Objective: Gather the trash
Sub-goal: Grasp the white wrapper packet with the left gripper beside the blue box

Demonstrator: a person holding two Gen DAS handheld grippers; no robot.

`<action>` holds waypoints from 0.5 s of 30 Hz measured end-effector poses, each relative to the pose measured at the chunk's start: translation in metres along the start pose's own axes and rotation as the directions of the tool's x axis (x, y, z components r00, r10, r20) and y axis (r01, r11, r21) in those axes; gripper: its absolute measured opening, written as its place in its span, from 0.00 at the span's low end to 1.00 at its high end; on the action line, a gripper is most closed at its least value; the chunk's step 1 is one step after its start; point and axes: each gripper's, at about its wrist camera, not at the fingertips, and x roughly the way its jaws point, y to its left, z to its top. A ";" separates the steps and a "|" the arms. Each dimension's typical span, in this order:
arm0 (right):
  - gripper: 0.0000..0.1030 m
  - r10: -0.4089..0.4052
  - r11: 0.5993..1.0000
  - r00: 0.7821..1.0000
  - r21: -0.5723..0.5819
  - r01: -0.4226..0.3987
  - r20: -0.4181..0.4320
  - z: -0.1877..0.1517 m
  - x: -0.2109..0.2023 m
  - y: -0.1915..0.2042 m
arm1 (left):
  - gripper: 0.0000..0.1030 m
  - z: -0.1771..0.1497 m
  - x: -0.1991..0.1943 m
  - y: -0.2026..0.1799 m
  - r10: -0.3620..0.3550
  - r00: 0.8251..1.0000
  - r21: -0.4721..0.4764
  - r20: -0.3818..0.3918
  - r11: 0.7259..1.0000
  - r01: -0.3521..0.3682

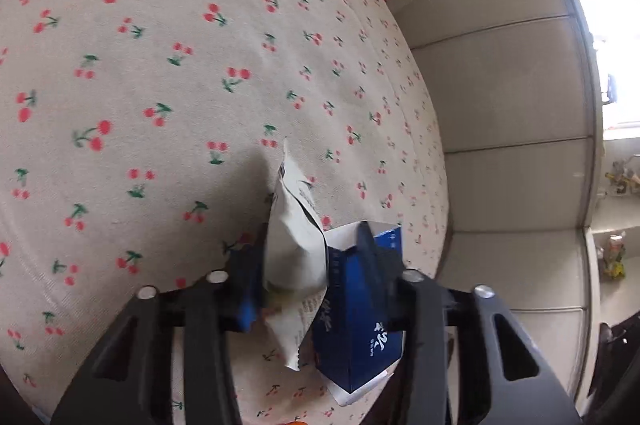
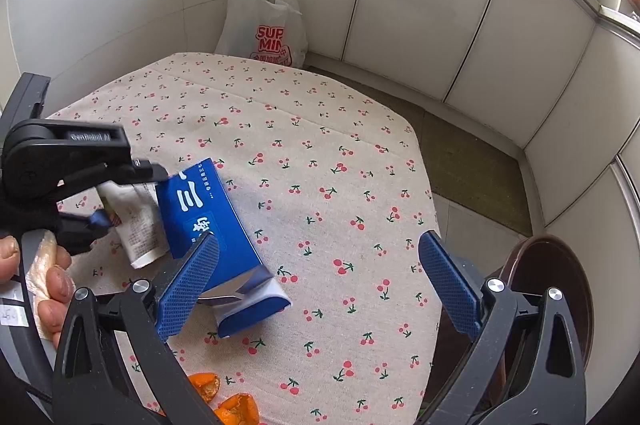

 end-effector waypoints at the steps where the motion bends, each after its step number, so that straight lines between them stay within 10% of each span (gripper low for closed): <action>1: 0.93 0.008 1.000 1.000 -0.002 -0.008 -0.001 0.000 0.001 0.001 | 0.30 0.002 -0.003 0.000 -0.002 1.000 0.014 0.009 1.000 0.002; 15: 0.93 0.161 0.980 0.982 -0.103 -0.171 -0.095 0.004 0.025 0.030 | 0.18 0.021 -0.069 0.003 -0.017 0.998 0.302 0.064 0.953 -0.003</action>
